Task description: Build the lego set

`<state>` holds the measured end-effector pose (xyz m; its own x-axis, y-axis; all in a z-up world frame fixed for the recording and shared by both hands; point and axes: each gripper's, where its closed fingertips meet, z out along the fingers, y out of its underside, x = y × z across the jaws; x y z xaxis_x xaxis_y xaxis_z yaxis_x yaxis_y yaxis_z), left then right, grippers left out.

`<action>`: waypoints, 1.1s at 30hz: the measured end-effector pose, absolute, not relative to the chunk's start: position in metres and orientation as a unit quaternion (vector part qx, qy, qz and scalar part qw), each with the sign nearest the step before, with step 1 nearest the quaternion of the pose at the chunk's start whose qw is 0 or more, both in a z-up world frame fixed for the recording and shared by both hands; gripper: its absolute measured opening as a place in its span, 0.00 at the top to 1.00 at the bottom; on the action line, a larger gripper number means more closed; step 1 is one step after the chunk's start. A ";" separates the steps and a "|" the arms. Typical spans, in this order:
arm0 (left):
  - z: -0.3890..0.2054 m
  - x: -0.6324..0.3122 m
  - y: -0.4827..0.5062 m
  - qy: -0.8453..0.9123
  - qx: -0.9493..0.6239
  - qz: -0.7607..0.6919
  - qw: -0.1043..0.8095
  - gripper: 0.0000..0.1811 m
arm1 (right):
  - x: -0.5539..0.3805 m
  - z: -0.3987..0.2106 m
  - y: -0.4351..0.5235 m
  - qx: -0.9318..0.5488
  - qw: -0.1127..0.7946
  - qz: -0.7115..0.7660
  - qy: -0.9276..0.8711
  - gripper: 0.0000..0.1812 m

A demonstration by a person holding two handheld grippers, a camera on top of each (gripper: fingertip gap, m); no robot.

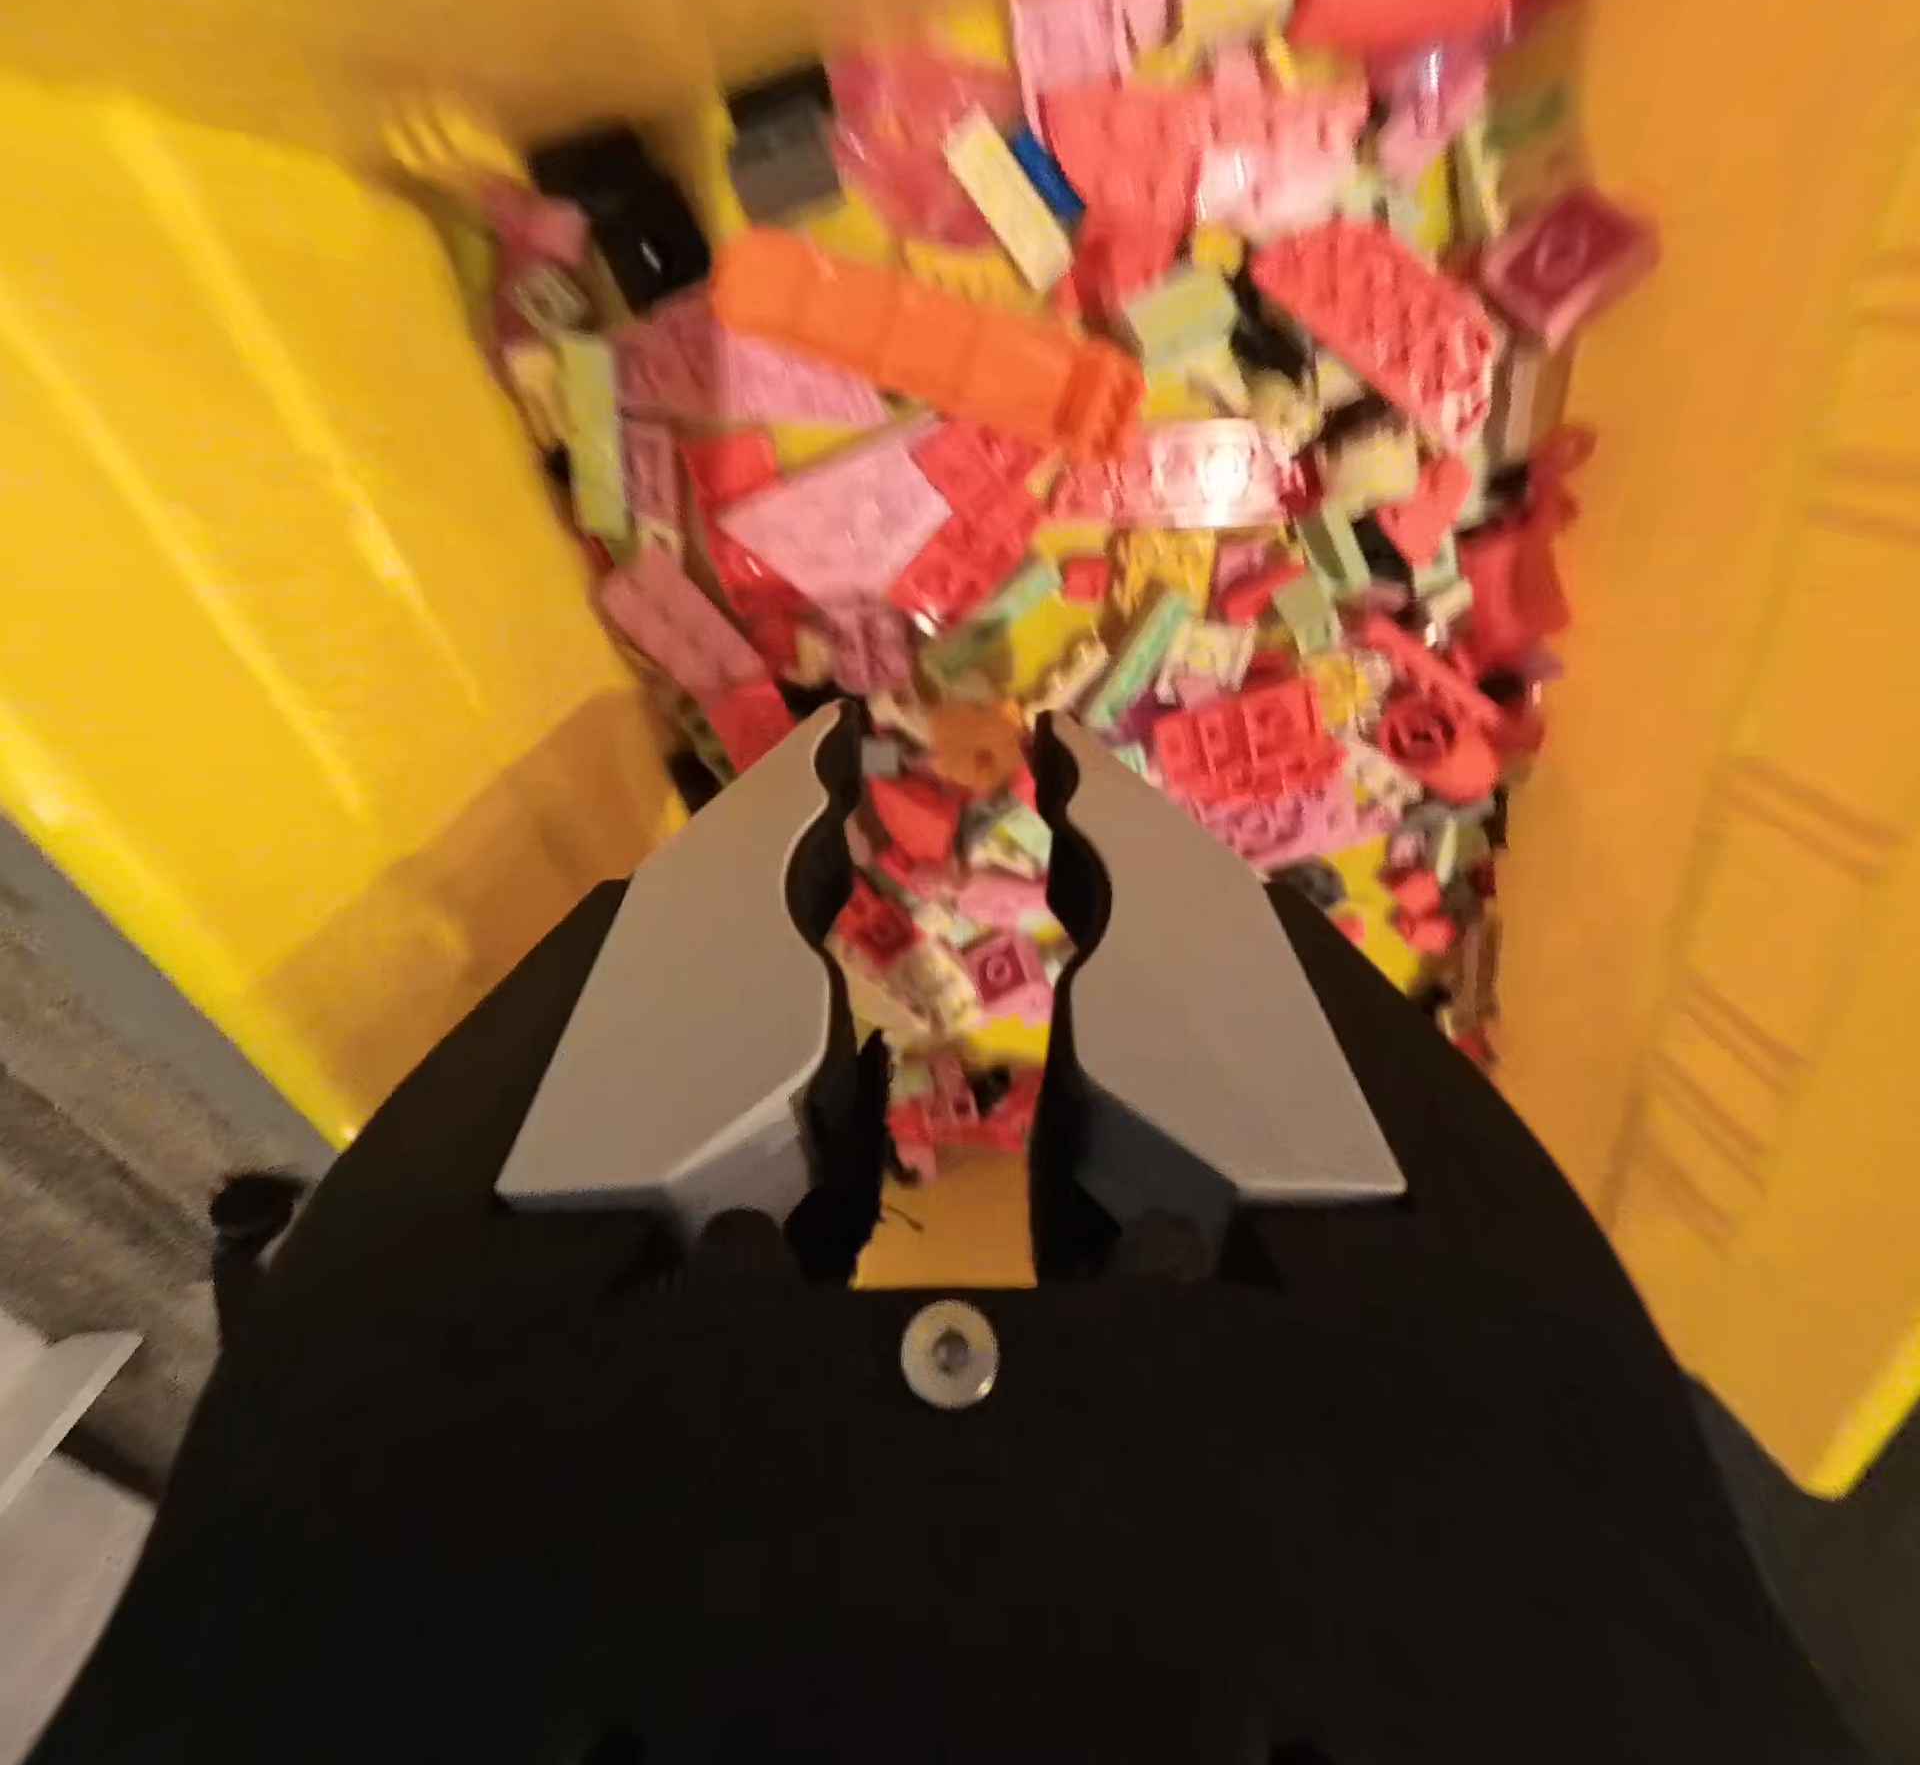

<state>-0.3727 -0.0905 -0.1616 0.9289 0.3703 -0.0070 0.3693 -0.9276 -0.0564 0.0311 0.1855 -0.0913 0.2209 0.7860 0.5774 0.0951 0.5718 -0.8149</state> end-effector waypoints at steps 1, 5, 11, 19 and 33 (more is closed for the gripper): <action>-0.162 -0.364 -0.098 -0.182 -0.983 -0.001 0.008 0.80 | 0.031 -0.091 0.185 -0.386 0.679 0.254 -0.571 0.97; -0.161 -0.339 -0.116 -0.150 -0.988 -0.012 -0.019 0.78 | 0.031 -0.091 0.184 -0.385 0.679 0.253 -0.572 0.97; -0.158 -0.339 -0.135 -0.130 -0.990 0.044 -0.044 0.83 | 0.030 -0.093 0.183 -0.383 0.678 0.250 -0.576 0.97; -0.167 -0.358 -0.149 -0.144 -0.984 0.074 -0.079 1.00 | 0.031 -0.093 0.185 -0.385 0.678 0.249 -0.575 0.97; -0.178 -0.366 -0.138 -0.183 -0.980 0.056 -0.056 0.90 | 0.031 -0.092 0.184 -0.384 0.678 0.250 -0.575 0.97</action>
